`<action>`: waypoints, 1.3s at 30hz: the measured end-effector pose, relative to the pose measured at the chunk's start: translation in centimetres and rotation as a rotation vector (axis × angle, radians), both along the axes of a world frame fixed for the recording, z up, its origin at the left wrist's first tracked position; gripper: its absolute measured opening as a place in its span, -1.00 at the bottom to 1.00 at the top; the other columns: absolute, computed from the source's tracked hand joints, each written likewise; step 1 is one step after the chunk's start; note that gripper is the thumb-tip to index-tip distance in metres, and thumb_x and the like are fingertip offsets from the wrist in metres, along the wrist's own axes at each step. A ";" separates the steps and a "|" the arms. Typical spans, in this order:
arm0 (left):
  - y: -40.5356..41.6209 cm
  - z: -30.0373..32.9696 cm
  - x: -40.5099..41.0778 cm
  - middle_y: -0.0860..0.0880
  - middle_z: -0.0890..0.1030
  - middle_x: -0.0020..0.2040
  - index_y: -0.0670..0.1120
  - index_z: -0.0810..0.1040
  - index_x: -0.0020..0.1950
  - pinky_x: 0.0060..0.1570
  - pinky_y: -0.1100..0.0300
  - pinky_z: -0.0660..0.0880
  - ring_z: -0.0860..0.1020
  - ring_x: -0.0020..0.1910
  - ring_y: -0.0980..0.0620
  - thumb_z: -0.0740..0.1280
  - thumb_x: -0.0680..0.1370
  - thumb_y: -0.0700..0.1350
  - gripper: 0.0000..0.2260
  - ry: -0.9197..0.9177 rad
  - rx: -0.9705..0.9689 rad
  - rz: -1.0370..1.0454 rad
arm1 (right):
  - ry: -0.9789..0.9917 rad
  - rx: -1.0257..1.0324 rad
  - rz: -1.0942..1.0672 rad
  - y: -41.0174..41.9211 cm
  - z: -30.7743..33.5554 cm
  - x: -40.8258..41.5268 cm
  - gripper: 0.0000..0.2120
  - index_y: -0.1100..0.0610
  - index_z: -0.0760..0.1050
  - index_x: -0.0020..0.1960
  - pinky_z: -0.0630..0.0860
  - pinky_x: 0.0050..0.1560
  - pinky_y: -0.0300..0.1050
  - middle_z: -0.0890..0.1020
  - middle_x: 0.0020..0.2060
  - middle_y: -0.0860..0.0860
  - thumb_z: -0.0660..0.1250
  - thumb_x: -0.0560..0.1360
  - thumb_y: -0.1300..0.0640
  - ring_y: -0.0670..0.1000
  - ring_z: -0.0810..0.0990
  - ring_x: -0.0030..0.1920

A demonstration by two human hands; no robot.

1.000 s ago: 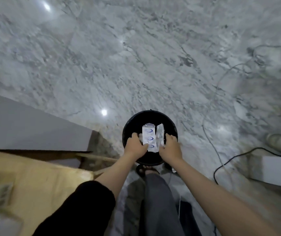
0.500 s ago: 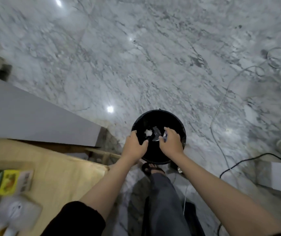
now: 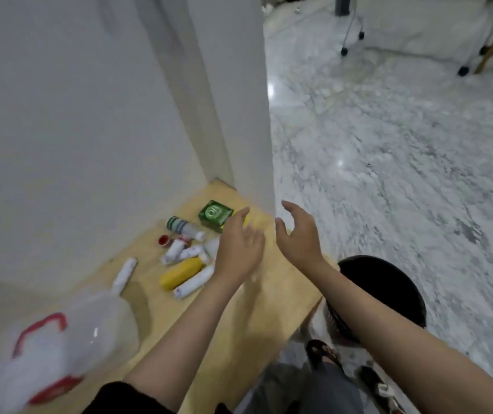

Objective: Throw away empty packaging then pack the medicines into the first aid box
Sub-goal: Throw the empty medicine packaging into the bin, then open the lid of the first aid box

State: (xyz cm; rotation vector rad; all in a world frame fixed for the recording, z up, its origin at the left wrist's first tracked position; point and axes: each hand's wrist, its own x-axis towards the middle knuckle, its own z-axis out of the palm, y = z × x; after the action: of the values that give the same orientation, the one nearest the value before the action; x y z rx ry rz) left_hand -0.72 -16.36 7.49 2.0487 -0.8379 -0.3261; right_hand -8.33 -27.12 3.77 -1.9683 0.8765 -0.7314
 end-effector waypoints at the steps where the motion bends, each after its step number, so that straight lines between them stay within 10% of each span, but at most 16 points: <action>1: 2.2 0.7 0.8 -0.06 0.43 0.34 -0.14 0.34 0.39 0.15 0.41 0.25 0.41 0.31 0.05 0.30 0.53 -0.11 -0.56 -0.030 -0.020 0.045 | -0.004 -0.025 0.048 1.8 1.0 1.4 -0.62 0.19 0.41 0.32 0.32 0.27 -0.14 0.54 0.25 0.09 0.27 0.52 0.16 0.12 0.45 0.28; 11: 21.7 3.2 4.8 -0.03 0.47 0.28 -0.10 0.42 0.32 0.16 0.37 0.25 0.41 0.23 0.13 0.31 0.51 -0.14 -0.63 -0.146 -0.114 0.537 | -0.080 -0.249 0.606 18.1 4.5 9.6 -0.65 0.17 0.51 0.21 0.44 0.19 -0.02 0.62 0.11 0.09 0.22 0.48 0.08 0.11 0.55 0.15; 19: 33.1 0.9 3.5 0.04 0.51 0.29 0.02 0.47 0.26 0.31 -0.26 0.28 0.43 0.32 -0.03 0.25 0.39 0.11 -0.54 -0.228 0.025 0.762 | 0.006 -0.389 0.981 25.7 2.4 9.7 -0.67 -0.01 0.52 0.23 0.38 0.25 0.01 0.53 0.28 0.08 0.23 0.49 0.02 0.10 0.45 0.28; 26: 38.1 -1.9 2.7 0.11 0.10 0.54 0.21 0.27 0.42 0.38 -0.33 -0.13 0.00 0.53 -0.02 0.29 0.33 0.27 -0.34 -0.189 0.336 0.663 | 0.021 -0.438 1.042 27.3 0.3 9.2 -0.67 -0.09 0.49 0.23 0.34 0.33 0.10 0.44 0.37 0.06 0.29 0.46 0.00 0.17 0.37 0.35; 34: 39.5 -5.9 3.0 0.00 0.30 0.46 0.23 0.25 0.39 0.38 -0.33 0.05 0.16 0.46 -0.10 0.43 0.34 0.17 -0.34 -0.444 0.371 0.704 | -0.107 -0.397 1.031 27.2 -1.3 10.4 -0.70 -0.07 0.54 0.15 0.04 0.37 -0.38 0.44 0.34 -0.03 0.37 0.43 0.08 0.10 0.33 0.37; 39: 39.7 -8.3 3.3 -0.07 0.34 0.40 0.14 0.28 0.40 0.29 -0.30 0.32 0.24 0.39 -0.11 0.48 0.33 0.11 -0.31 -0.646 0.304 0.747 | -0.184 -0.375 1.045 27.2 -2.4 11.0 -0.70 -0.07 0.53 0.16 0.05 0.36 -0.34 0.44 0.35 -0.04 0.33 0.42 0.04 0.07 0.30 0.41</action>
State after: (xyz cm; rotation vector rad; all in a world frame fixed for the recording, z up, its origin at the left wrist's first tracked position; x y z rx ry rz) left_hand 2.58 23.30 -0.85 2.6244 -0.3195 0.6903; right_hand 2.64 0.04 1.36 -2.2527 -0.4615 -0.4305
